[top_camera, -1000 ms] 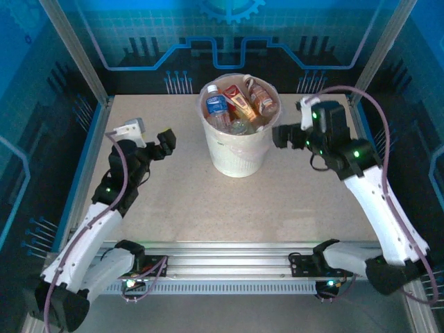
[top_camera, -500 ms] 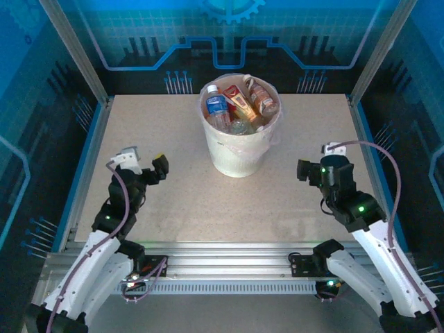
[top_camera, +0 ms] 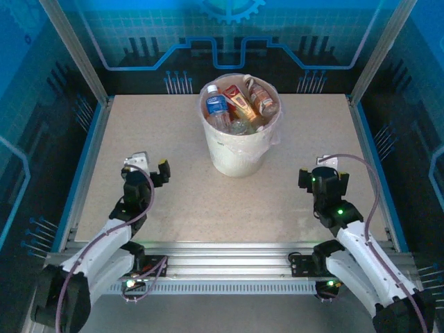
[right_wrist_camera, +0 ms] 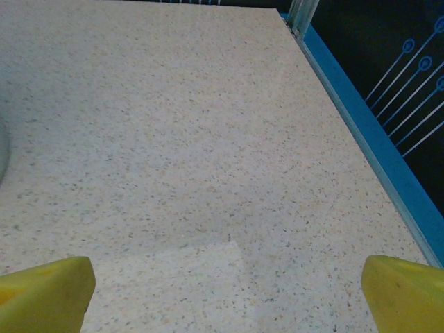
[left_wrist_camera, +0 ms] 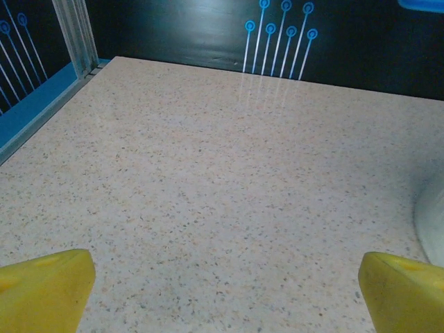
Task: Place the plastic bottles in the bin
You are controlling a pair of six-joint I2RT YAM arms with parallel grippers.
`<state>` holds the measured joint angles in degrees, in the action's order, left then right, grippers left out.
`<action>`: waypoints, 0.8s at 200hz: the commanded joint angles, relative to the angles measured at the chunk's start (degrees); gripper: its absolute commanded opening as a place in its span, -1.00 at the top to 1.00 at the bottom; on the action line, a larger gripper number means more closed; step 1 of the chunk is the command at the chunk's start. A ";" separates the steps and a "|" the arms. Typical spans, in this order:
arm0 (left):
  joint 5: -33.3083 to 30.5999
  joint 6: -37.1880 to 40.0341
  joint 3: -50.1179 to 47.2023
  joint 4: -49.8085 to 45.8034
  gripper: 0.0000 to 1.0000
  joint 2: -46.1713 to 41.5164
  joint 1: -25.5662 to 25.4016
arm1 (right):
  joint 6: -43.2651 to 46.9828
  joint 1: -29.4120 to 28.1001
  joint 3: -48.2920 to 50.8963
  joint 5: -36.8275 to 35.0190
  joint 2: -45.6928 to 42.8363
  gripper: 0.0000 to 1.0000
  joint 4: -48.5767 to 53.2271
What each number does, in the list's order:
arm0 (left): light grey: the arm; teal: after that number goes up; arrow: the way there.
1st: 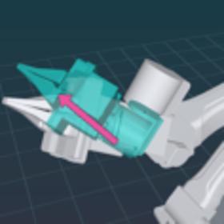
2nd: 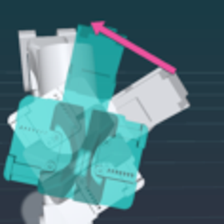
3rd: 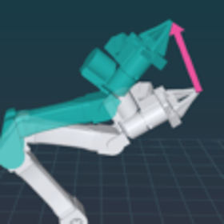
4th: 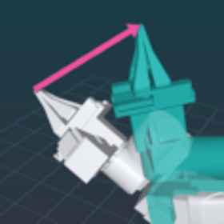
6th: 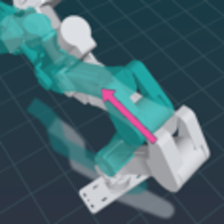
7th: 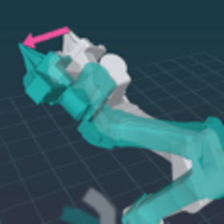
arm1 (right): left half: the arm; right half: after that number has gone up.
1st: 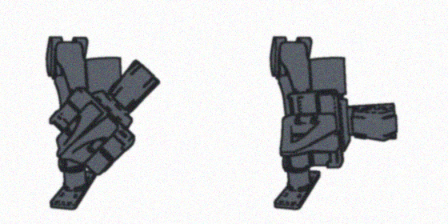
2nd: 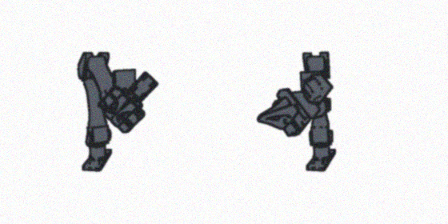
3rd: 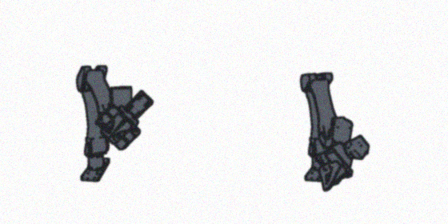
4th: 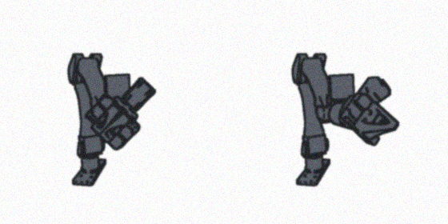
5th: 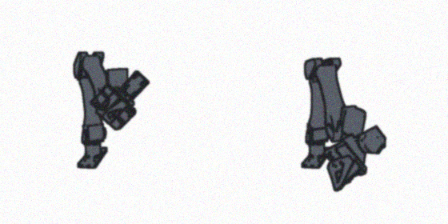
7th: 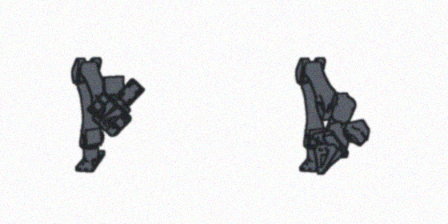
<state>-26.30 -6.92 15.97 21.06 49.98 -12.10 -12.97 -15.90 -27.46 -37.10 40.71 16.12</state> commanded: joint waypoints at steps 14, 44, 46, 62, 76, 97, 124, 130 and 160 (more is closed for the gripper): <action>1.82 4.61 -1.50 14.74 -0.97 6.52 3.81 | 2.47 4.03 2.88 3.22 2.36 -0.99 -10.81; 5.62 5.59 -2.06 24.26 -0.98 14.35 7.19 | 2.67 7.21 3.80 7.02 5.25 -0.99 -14.41; 5.82 5.60 -2.12 24.88 -0.98 14.82 7.35 | 2.63 7.33 3.81 7.15 5.43 -0.99 -14.70; 7.60 5.68 -2.85 31.24 -0.98 19.60 8.27 | 3.18 8.21 4.17 8.30 6.77 -0.99 -16.60; 9.04 6.10 -3.25 36.03 -0.98 23.66 8.58 | 3.73 8.79 4.35 8.79 7.65 -0.99 -17.90; 10.33 6.36 -2.63 39.21 -0.98 28.82 8.84 | 4.79 9.60 4.69 9.79 8.46 -0.99 -20.16; 12.10 6.22 -2.45 45.30 -0.98 35.95 9.41 | 5.41 10.50 5.61 11.65 8.91 -0.99 -23.26; 12.60 6.23 -2.27 46.27 -0.98 37.46 9.59 | 5.56 10.64 5.89 12.21 8.95 -0.99 -24.06; 17.47 6.46 2.78 37.11 -0.98 38.73 10.75 | 6.67 11.17 7.56 14.21 9.65 -0.99 -28.65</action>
<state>-14.39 -1.30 14.52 60.55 89.01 -2.48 -7.81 -5.91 -21.39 -25.34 49.60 -6.02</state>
